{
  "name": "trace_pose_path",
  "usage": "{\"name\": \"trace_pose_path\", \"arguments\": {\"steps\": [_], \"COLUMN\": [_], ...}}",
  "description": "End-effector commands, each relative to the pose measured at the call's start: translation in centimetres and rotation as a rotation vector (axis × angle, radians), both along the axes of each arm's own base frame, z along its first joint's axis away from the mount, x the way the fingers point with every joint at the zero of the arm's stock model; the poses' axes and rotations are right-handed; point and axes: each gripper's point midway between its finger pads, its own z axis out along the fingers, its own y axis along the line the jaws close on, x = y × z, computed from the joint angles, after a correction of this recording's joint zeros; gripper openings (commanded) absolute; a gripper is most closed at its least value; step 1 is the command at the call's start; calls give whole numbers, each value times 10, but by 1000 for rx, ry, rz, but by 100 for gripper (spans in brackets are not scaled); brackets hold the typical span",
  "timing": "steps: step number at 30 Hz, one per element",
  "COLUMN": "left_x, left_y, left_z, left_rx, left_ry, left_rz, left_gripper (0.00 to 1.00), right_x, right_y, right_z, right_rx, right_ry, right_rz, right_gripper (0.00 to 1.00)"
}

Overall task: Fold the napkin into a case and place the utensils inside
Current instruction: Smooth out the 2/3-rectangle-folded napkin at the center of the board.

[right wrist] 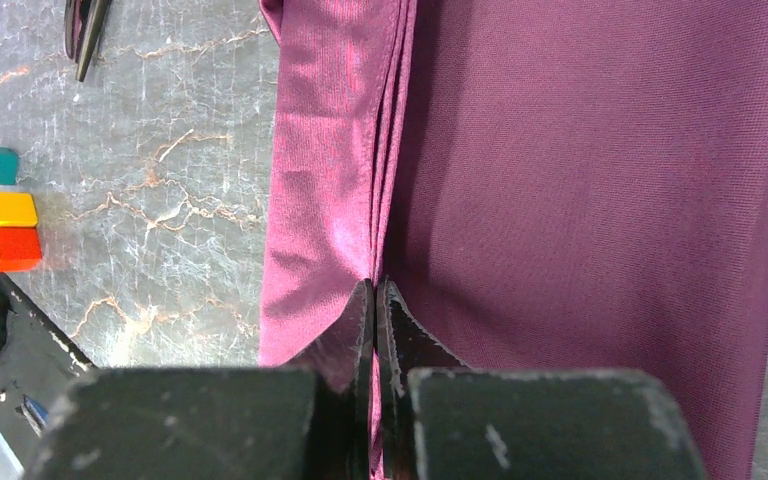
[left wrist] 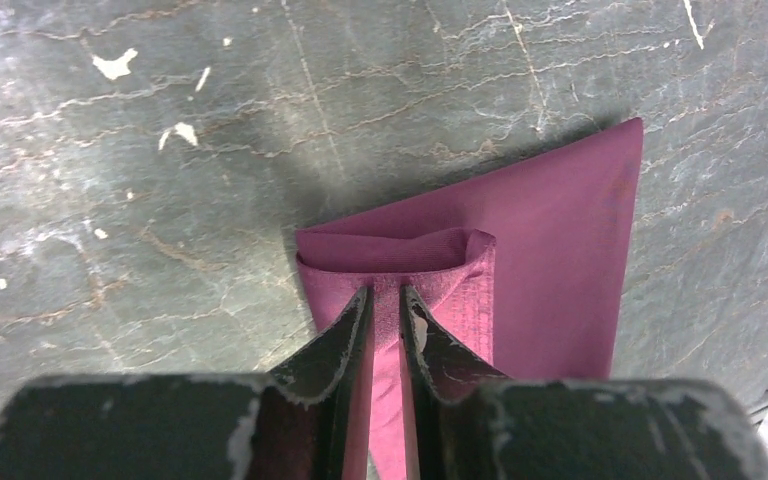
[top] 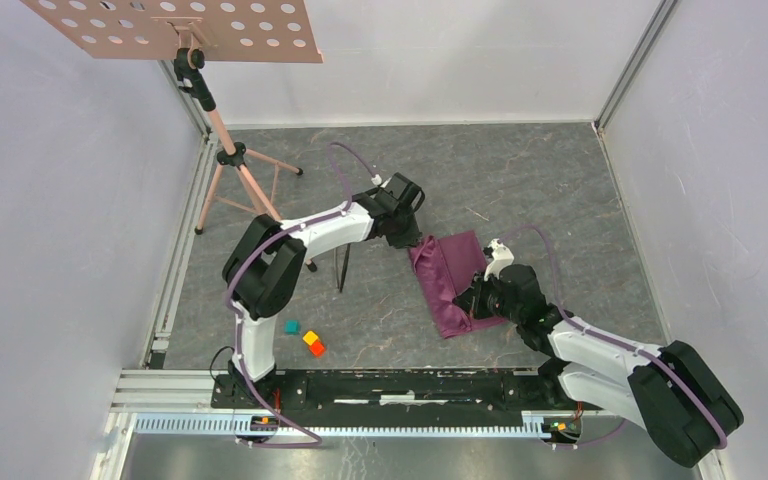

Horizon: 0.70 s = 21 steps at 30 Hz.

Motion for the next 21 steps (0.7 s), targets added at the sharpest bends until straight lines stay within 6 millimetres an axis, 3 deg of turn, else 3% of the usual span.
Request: {"name": "trace_pose_path", "arguments": {"steps": [1, 13, 17, 21], "left_x": [11, 5, 5, 6], "left_y": [-24, -33, -34, -33], "left_z": [12, -9, -14, -17], "left_rx": [-50, -67, -63, -56], "left_ry": [-53, -2, 0, 2], "left_rz": [-55, -86, -92, -102], "left_gripper": [21, 20, 19, 19], "right_x": [2, -6, -1, 21], "right_y": [5, 3, -1, -2], "right_z": [9, 2, 6, 25], "right_rx": [41, 44, -4, -105], "right_ry": [-31, -13, -61, -141], "right_rz": [6, 11, 31, 56], "right_gripper": [2, 9, 20, 33]}}
